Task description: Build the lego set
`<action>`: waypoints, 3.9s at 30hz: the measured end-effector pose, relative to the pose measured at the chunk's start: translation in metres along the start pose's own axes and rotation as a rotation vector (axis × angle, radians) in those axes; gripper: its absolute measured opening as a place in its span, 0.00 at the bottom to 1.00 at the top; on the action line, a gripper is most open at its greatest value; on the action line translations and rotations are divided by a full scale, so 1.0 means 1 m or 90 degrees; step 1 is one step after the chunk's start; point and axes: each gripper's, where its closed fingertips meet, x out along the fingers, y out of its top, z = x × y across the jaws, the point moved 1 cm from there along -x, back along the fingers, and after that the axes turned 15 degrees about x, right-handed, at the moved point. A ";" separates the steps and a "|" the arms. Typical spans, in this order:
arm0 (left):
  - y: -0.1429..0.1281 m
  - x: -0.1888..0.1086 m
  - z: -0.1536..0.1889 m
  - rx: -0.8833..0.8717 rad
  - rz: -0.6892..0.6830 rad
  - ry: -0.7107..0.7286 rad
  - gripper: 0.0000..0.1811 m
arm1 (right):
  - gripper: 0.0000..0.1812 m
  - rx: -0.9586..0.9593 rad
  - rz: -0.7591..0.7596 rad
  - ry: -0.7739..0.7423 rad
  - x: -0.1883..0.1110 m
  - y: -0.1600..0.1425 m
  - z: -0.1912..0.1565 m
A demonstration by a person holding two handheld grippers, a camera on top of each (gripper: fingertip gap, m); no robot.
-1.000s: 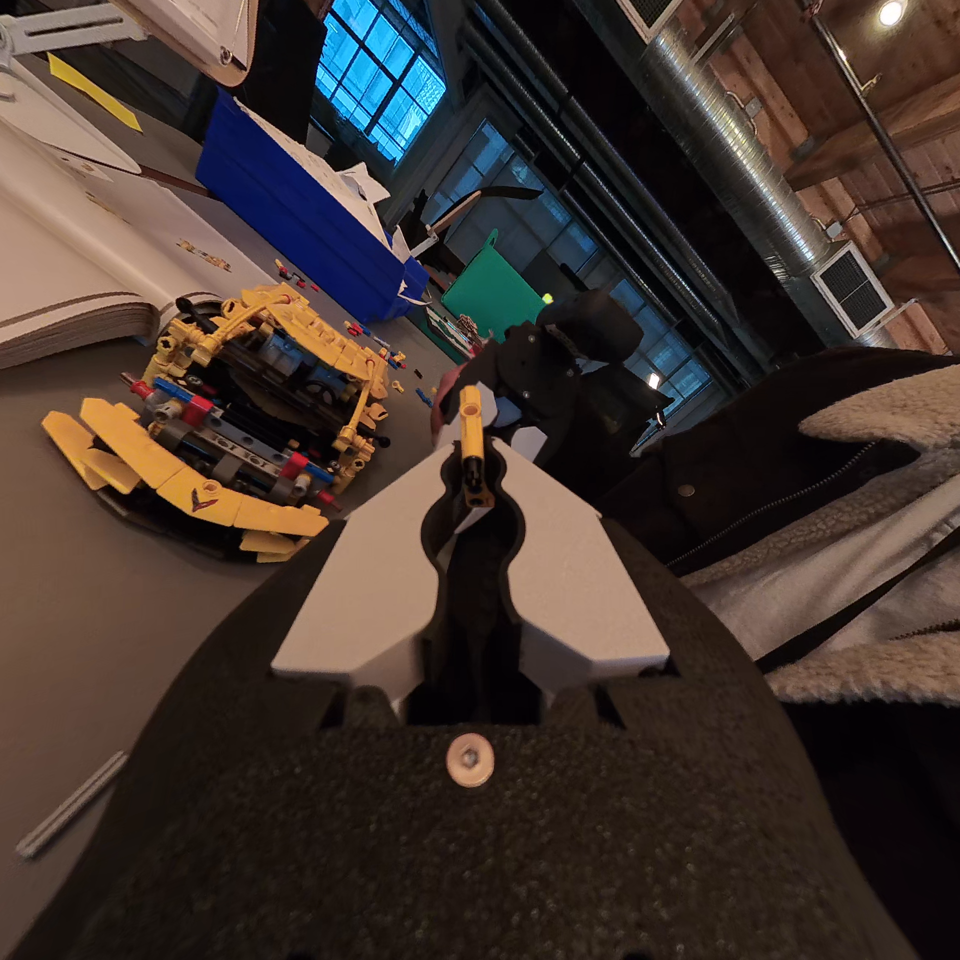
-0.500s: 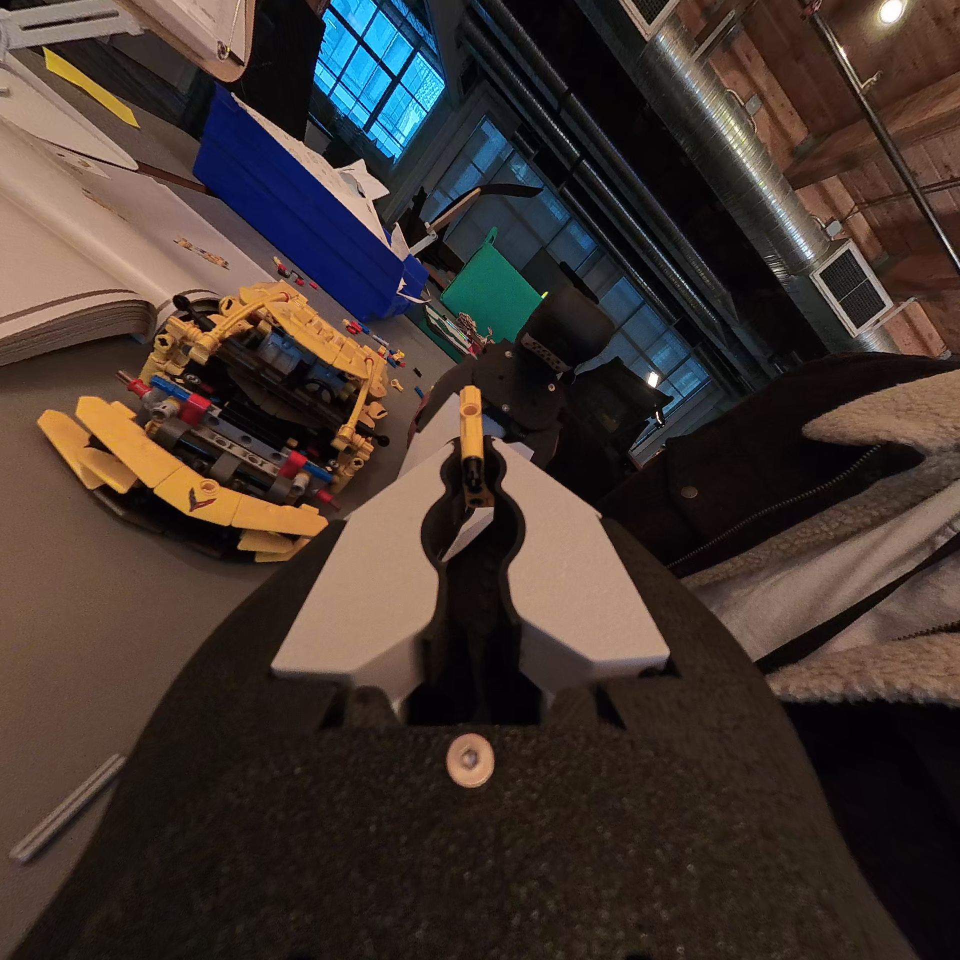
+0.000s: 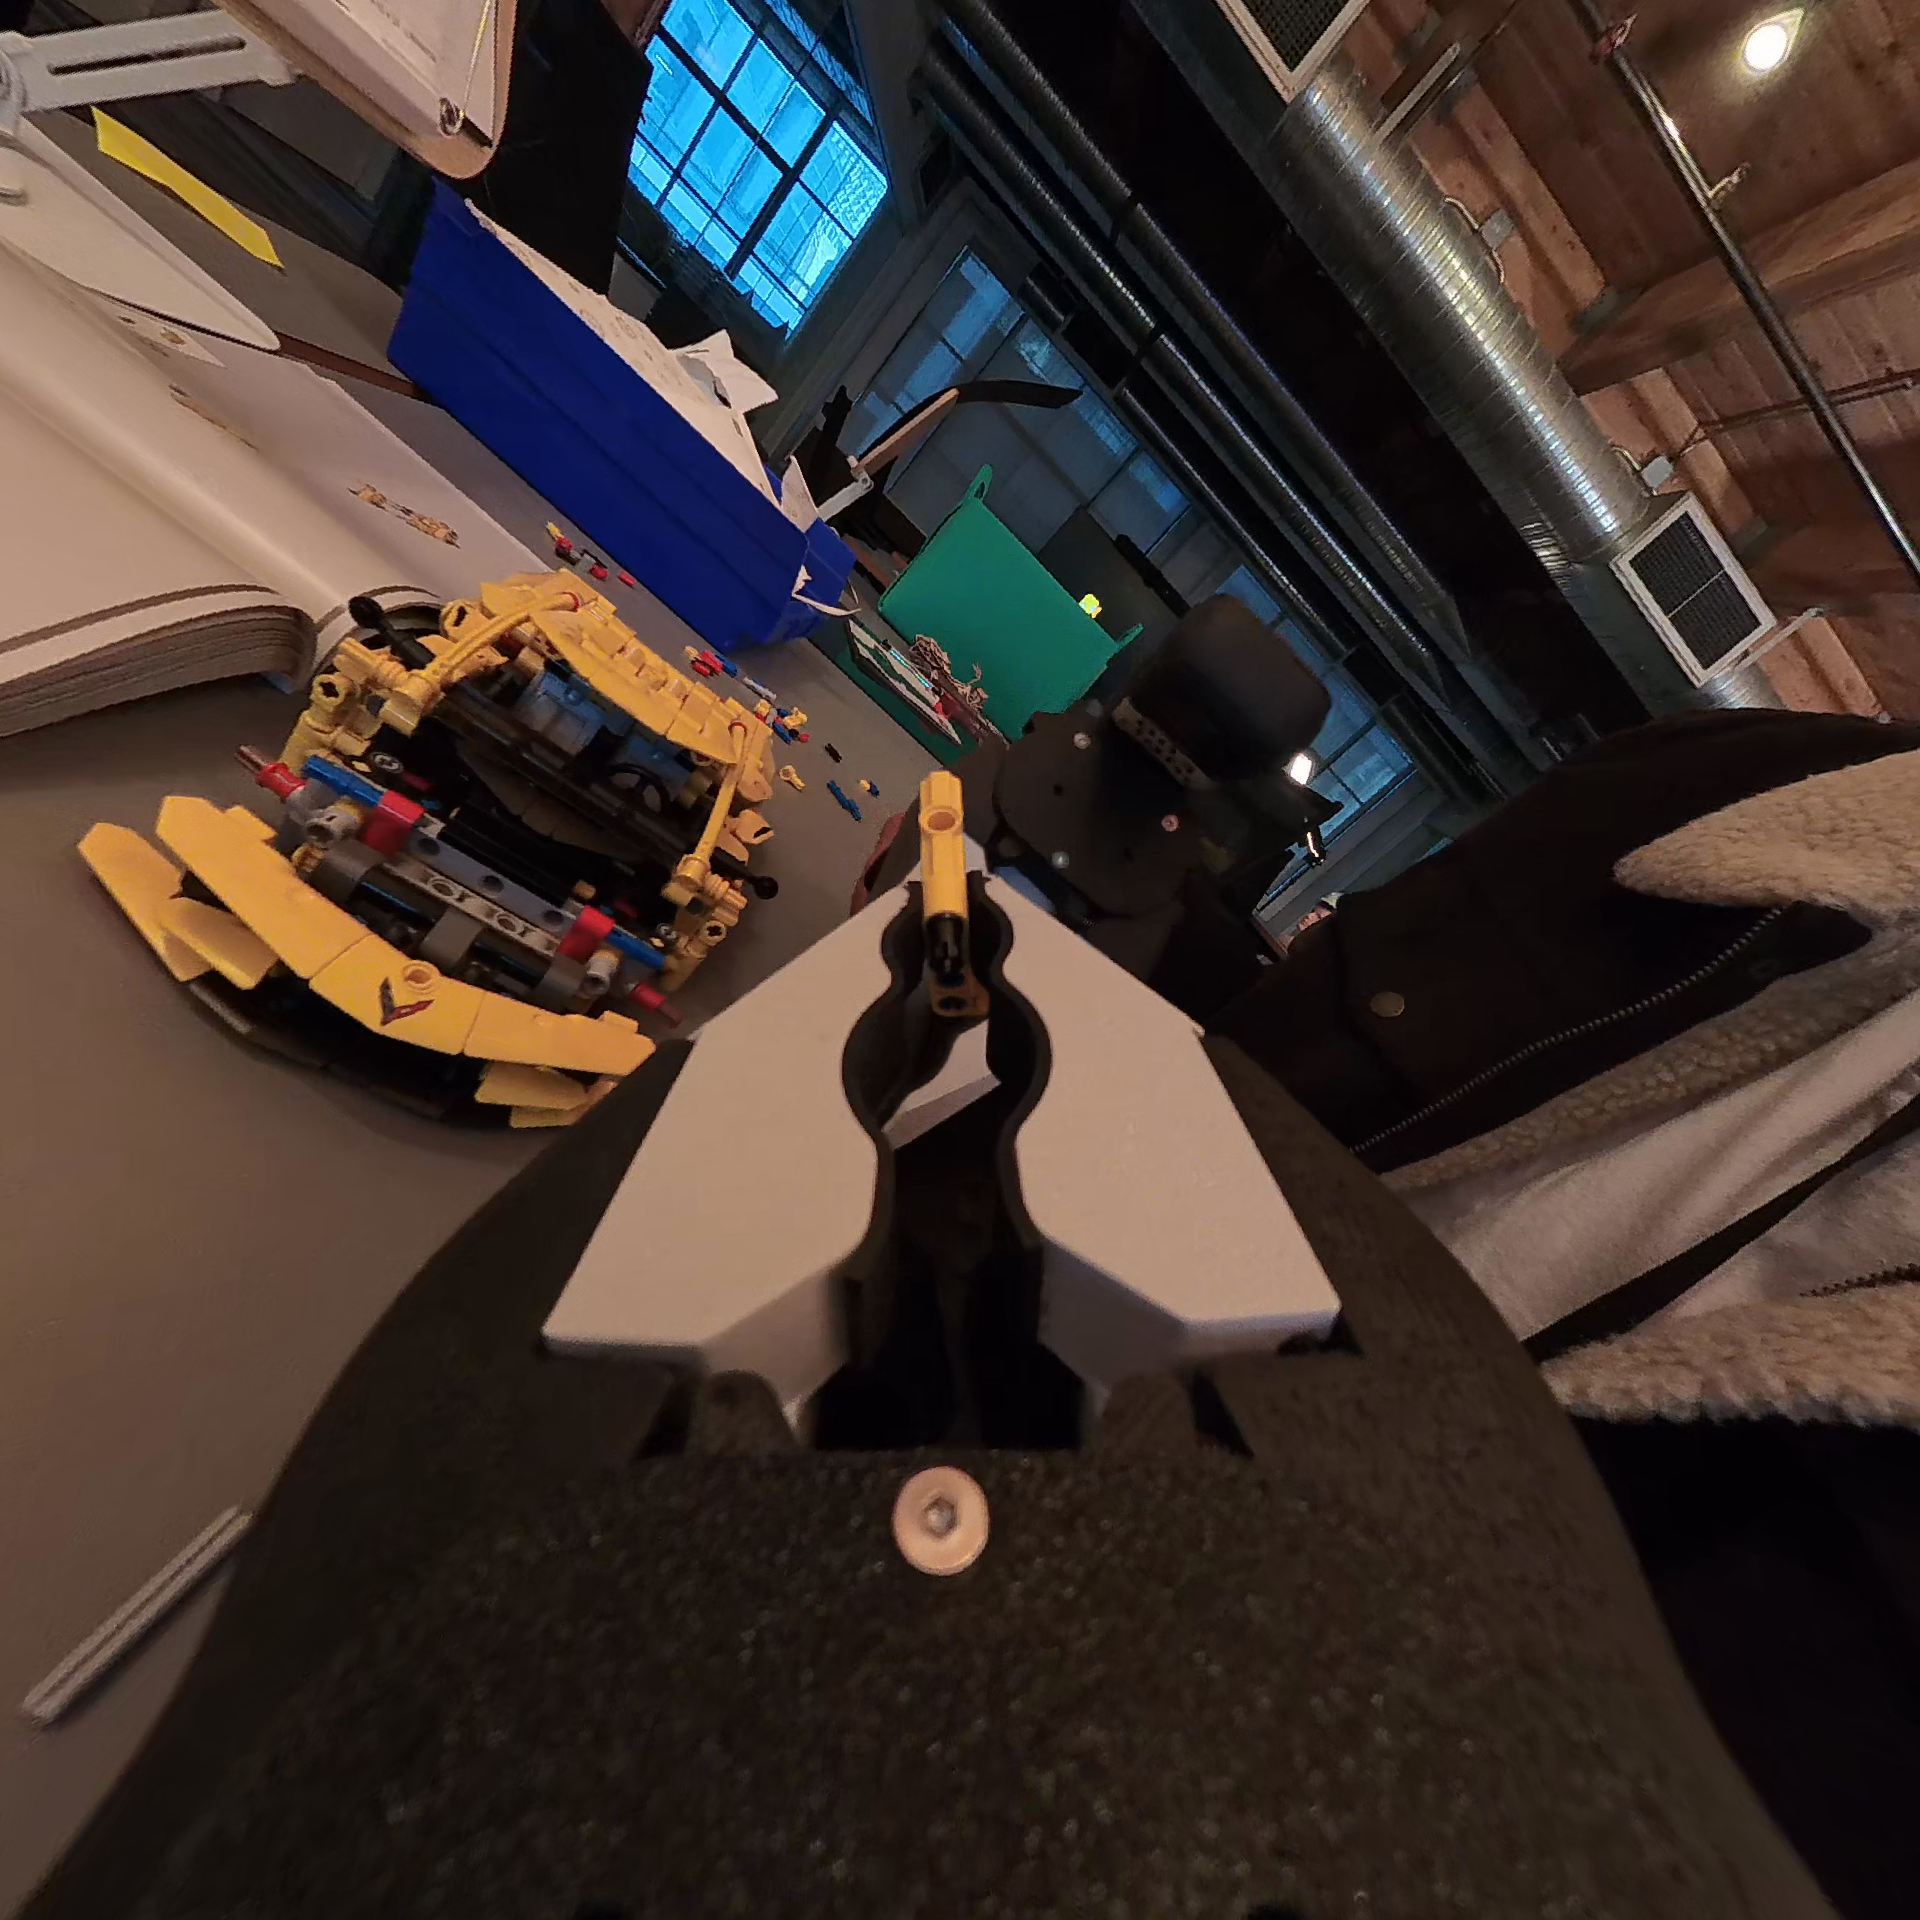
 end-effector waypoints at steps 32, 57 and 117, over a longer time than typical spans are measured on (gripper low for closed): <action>-0.002 0.001 0.000 -0.003 -0.006 -0.002 0.04 | 0.04 0.022 -0.048 0.090 -0.043 -0.064 0.014; -0.014 0.009 -0.002 -0.028 -0.053 -0.005 0.04 | 0.02 -0.261 0.130 -0.046 -0.060 -0.010 0.038; -0.018 0.017 0.018 0.078 -0.089 -0.045 0.04 | 0.19 0.131 0.183 0.433 -0.073 0.068 -0.010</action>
